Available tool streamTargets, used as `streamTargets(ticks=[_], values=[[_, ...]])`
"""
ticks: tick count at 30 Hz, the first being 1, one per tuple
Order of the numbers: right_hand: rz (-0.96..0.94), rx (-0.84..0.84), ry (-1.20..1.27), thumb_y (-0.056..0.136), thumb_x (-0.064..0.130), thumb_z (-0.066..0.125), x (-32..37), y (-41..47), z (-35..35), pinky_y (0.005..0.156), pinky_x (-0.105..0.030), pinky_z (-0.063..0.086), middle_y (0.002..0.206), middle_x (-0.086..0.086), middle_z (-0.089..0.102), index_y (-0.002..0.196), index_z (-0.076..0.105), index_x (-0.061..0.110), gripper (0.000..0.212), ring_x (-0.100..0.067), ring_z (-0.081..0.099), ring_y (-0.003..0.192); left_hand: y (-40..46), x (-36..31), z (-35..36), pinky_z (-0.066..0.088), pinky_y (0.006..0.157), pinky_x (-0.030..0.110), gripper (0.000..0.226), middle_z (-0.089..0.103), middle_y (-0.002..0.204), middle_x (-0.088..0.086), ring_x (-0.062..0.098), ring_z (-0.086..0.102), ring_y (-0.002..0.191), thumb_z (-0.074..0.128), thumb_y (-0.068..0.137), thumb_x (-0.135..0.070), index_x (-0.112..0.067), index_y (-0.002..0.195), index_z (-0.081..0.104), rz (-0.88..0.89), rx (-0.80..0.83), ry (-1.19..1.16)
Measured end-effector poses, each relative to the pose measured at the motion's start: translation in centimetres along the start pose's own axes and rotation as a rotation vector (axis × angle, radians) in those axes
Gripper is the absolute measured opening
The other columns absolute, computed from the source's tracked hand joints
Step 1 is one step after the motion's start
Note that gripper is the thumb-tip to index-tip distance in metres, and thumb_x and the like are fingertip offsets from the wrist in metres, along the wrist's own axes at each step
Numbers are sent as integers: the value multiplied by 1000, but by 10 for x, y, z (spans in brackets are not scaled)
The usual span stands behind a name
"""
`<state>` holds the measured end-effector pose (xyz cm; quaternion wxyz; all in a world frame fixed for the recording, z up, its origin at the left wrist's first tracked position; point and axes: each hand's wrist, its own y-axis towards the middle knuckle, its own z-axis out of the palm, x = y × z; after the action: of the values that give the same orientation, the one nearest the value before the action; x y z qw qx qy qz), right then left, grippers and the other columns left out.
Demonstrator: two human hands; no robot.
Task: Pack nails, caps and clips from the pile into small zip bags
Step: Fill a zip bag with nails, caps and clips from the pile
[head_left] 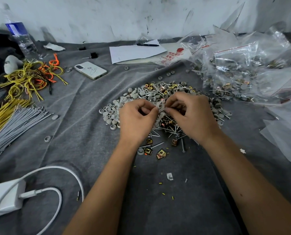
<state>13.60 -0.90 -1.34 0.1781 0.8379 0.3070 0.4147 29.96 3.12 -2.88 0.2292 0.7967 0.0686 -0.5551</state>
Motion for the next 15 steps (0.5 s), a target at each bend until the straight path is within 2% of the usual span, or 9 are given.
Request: streamTargets(ticks=[3,5,7,8,10,12,13,15], values=[[-56,-28,-54,82,10,84,2,1,4,74,-9,48,87,5,74,92,79,13,11,-2,65,77,-1,-2,0,55,55,48,14,66,61,13,41,65,62,76,88,-8,-13,76,74,28,3,-1],[-92,36,-89,85,13,82,2,0,8,77,-18,47,91,1,71,97,81,12,13,-10,63,83,0,-1,0,53,52,45,14,64,60,13,39,63,58,75,87,-6,-13,75,74,38,-12,-10],[-84,132,-120,89,15,77,1,-2,13,80,-28,49,98,-3,64,104,81,12,15,-15,58,92,2,1,-2,47,49,34,18,61,56,3,24,59,51,75,86,-5,-15,71,72,41,-56,-14],[-81,144,-120,91,14,75,1,-2,14,81,-29,49,100,-3,61,107,80,11,17,-16,57,94,4,2,-3,45,49,29,21,60,55,-4,15,57,51,75,86,-5,-17,70,71,34,-76,-25],[-84,73,-80,92,13,75,1,-1,12,79,-23,46,98,-2,61,109,79,12,18,-12,57,91,6,4,-6,43,49,23,20,60,55,-9,6,54,51,75,86,-6,-17,70,72,3,-108,-84],[-95,12,-32,89,13,78,3,0,8,77,-12,41,94,5,63,103,78,13,14,0,56,85,8,7,-7,42,51,22,17,60,55,-10,5,52,51,74,84,-10,-19,70,72,-17,-154,-133],[-107,35,-13,87,13,79,3,0,6,76,-11,41,92,8,64,98,77,14,12,3,57,83,9,8,-7,42,52,22,16,58,55,-11,5,51,52,74,82,-12,-21,68,71,-22,-176,-150],[-146,197,-4,84,16,82,5,-2,6,77,-22,47,88,13,66,91,77,20,10,1,58,84,11,11,-5,40,55,26,17,56,54,-11,8,49,54,72,78,-15,-24,65,70,-38,-212,-188]])
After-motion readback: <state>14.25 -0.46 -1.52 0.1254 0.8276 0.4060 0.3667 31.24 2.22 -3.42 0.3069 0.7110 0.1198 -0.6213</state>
